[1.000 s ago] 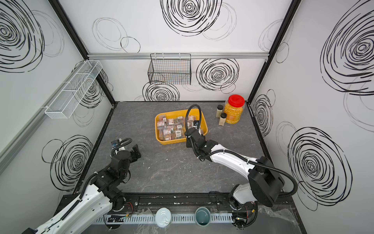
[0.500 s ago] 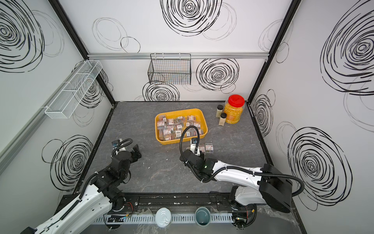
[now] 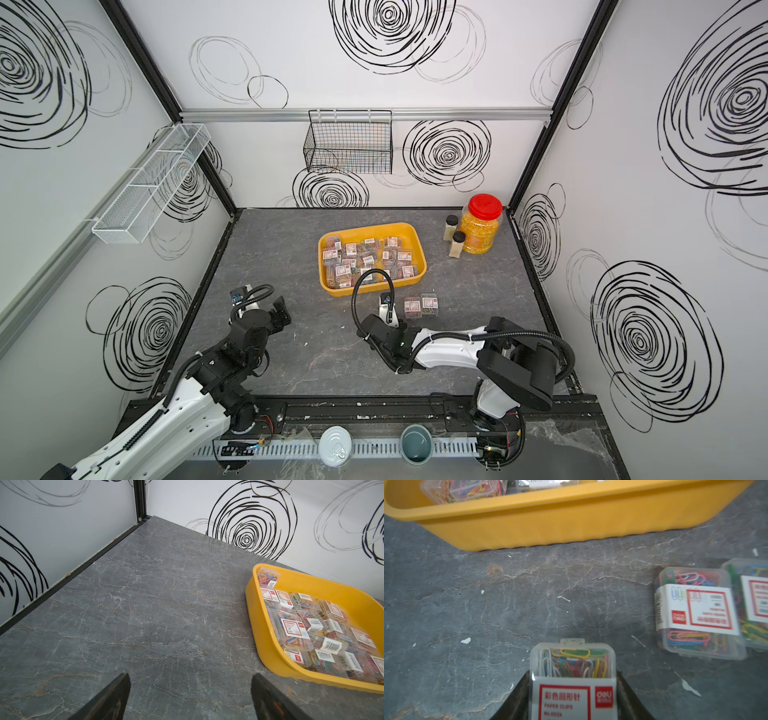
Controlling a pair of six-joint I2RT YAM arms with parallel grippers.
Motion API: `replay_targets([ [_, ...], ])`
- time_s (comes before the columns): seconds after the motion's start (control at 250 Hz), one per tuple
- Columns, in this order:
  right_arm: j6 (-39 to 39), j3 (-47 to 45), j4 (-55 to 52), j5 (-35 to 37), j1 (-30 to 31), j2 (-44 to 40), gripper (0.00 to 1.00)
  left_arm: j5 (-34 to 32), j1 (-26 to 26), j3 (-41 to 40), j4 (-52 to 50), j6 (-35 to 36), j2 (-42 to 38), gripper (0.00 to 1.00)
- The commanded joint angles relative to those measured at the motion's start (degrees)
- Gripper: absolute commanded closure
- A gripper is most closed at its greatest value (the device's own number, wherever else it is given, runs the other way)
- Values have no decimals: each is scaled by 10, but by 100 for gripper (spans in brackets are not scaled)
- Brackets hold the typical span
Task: Take the paper clips out of the storage box
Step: Place the boxed paper clips at the center of the board.
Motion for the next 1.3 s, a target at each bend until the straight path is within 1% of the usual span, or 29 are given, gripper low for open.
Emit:
replay_targets([
  [0.0, -4, 1, 50, -42, -14, 26, 69, -15, -5, 4, 1, -7, -2, 6],
  [0.064, -5, 4, 56, -57, -21, 41, 70, -17, -5, 4, 1, -8, -5, 6],
  [0.212, -5, 11, 61, -56, -27, 68, 70, -20, -5, 3, -1, -10, -8, 5],
  [0.368, 2, 1, 89, -81, -43, 88, 71, -17, -6, 5, 1, -8, -2, 5],
  [0.707, 3, 12, 92, -90, -58, 127, 71, -24, -7, 6, -1, -11, 1, 5],
  [0.939, 4, 19, 97, -104, -67, 148, 68, -23, -8, 7, 1, -10, 4, 5],
  [1.055, 3, 19, 94, -102, -72, 148, 63, -25, -9, 6, 0, -10, 4, 5],
  [1.151, 0, 27, 94, -117, -83, 153, 61, -25, -8, 7, -1, -12, 4, 5],
  [1.295, -4, 31, 87, -120, -89, 147, 61, -23, -9, 6, 1, -10, 2, 5],
])
